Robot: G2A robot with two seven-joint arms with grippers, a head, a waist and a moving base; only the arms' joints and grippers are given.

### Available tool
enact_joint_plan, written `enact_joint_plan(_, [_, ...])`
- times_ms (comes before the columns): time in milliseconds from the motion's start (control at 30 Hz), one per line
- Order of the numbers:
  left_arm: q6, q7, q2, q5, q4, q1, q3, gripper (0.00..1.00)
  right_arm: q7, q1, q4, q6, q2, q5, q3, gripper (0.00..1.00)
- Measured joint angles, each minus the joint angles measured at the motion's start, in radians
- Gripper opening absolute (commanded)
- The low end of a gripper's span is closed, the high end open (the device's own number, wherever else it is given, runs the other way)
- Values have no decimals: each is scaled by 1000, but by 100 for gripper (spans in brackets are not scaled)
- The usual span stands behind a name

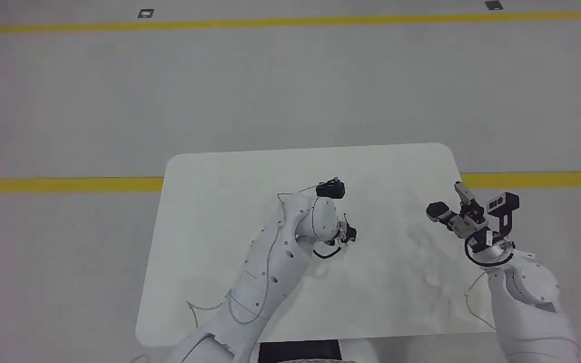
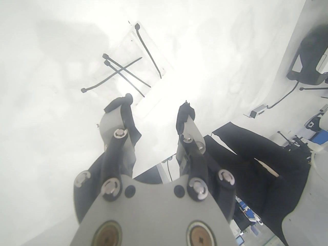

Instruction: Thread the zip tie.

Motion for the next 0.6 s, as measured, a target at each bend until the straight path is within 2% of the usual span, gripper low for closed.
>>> enact_joint_plan(100, [0,25,-6,-40,27,-14,-8,32,0,0,0,0,0,0,0,100])
enact_joint_plan(300, [0,56,-15,-40,111,-49,-9,29,0,0,0,0,0,0,0,100])
enact_joint_plan(600, [0,69,-24,-45,179,-76,-29,25,0,0,0,0,0,0,0,100])
